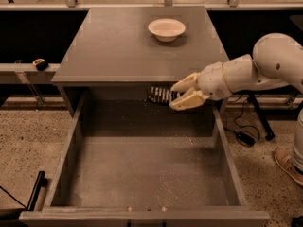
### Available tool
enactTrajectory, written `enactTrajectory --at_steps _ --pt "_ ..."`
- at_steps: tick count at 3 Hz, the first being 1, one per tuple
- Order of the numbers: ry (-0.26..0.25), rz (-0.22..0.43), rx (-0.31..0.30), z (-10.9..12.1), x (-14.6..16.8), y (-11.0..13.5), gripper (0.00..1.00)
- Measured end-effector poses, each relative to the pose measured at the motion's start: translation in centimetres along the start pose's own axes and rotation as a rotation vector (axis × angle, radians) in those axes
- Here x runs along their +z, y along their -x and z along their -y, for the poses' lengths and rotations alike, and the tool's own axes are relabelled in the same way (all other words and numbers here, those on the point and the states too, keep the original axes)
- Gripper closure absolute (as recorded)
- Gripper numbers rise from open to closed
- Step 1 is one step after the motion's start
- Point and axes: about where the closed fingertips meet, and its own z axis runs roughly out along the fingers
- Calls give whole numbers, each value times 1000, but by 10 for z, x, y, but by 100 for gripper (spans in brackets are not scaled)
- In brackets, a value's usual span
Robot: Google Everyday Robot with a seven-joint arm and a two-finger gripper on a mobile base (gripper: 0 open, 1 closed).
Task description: Pick rxbar chocolate from top drawer and place on counter
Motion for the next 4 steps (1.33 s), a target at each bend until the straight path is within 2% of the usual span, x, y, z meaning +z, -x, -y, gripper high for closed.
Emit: enactTrajectory --at_steps 1,2,3,4 --pt "-94 -9 32 46 -38 9 100" --pt "-210 -43 92 93 -80 7 100" --pt "-330 -100 204 128 -104 -2 81" --pt "-320 -133 373 154 -92 -33 50"
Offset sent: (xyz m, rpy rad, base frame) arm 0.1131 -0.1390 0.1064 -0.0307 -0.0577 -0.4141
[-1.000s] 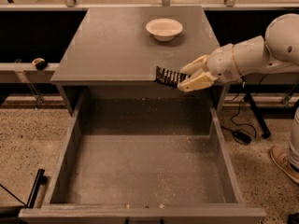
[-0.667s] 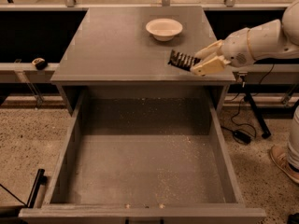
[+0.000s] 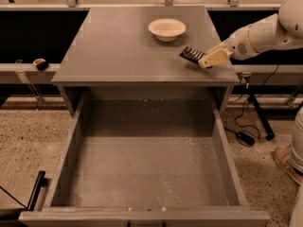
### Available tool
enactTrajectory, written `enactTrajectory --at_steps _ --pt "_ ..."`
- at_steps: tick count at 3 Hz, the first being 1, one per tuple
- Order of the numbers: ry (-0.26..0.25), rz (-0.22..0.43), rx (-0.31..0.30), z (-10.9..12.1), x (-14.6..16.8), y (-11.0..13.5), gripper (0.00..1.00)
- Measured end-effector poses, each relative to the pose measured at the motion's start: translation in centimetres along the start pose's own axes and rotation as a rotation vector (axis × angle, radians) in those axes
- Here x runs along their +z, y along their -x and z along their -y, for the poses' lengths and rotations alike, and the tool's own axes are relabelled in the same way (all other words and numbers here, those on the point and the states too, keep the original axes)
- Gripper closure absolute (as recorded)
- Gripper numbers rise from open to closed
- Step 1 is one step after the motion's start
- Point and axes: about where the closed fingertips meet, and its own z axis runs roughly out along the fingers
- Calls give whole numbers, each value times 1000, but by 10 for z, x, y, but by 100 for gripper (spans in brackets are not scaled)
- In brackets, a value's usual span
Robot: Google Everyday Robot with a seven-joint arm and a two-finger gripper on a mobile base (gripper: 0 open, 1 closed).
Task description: Pick rxbar chocolate from top drawer and place on counter
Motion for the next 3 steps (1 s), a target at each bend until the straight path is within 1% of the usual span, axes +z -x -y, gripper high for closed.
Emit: enactTrajectory --at_steps 2,3 --pt "-1 7 -13 -3 0 3 4" --pt "-5 -20 -111 -6 -14 14 0"
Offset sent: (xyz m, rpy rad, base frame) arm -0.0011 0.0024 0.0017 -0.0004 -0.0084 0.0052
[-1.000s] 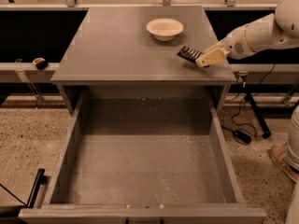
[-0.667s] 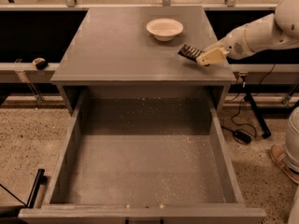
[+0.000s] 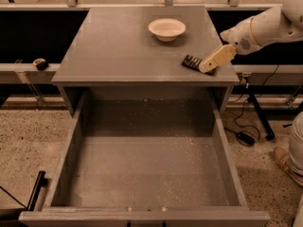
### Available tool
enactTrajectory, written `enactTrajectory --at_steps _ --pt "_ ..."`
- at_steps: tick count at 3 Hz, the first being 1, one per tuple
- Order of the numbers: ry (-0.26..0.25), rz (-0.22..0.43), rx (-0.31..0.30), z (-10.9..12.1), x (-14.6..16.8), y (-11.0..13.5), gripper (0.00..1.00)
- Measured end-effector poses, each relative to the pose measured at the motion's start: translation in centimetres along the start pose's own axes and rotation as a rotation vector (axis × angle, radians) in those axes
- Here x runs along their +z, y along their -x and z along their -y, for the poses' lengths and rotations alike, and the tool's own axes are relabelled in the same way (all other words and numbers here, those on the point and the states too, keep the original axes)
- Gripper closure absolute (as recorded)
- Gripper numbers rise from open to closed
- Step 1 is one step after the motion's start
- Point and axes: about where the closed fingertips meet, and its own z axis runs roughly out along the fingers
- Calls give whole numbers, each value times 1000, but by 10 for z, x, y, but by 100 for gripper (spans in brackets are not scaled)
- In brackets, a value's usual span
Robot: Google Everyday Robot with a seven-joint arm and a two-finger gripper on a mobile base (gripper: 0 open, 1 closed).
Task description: Pick rxbar chocolate from top drawer and place on counter
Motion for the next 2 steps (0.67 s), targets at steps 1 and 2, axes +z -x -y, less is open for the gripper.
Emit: enactTrajectory --at_steps 1,2 --pt "-31 -110 -151 1 -35 -3 0" --pt "-31 -110 -151 1 -35 -3 0"
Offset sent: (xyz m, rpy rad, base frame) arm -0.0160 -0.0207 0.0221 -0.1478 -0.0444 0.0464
